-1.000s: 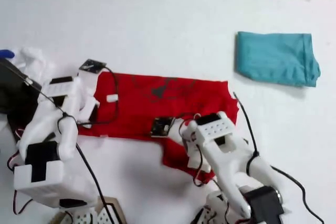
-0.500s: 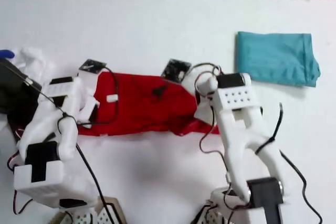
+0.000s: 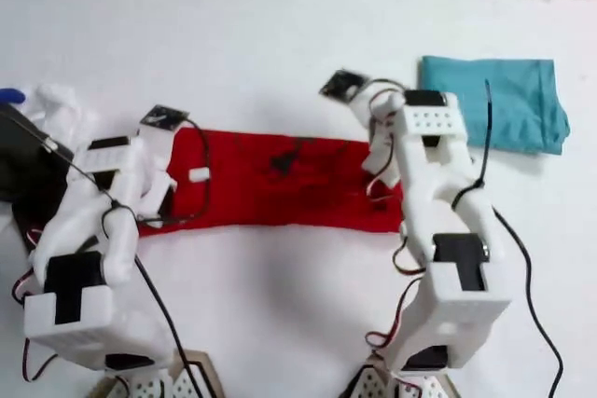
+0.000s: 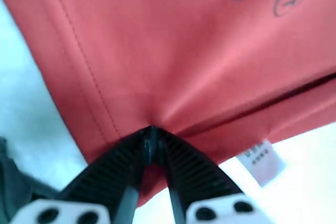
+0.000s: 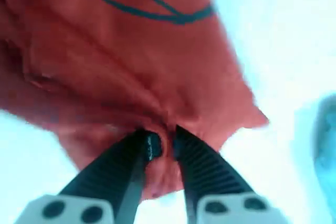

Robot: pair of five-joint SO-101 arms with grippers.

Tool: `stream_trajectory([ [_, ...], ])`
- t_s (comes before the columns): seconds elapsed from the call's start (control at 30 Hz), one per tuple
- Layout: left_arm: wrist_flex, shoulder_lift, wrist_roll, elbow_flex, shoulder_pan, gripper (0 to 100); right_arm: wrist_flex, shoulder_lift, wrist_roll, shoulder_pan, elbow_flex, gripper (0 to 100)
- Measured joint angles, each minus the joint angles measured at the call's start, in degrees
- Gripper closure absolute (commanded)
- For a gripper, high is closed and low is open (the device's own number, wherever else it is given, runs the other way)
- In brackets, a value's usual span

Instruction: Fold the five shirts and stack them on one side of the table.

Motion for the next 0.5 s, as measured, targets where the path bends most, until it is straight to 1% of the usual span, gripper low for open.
stream_trajectory([
  [0.2, 0.00, 0.00, 0.00, 0.00, 0.00, 97, -3.08, 0.62, -14.95, 4.75, -3.08, 84.0],
  [0.3, 0.00, 0.00, 0.00, 0.00, 0.00, 97, -1.49, 0.62, -16.79, 4.84, -3.08, 85.3],
  [0.43, 0.00, 0.00, 0.00, 0.00, 0.00, 97, 1.67, 0.18, -15.47, 5.19, -3.08, 95.3],
  [0.5, 0.00, 0.00, 0.00, 0.00, 0.00, 97, 2.29, -2.29, -14.51, 5.36, -3.08, 98.3],
])
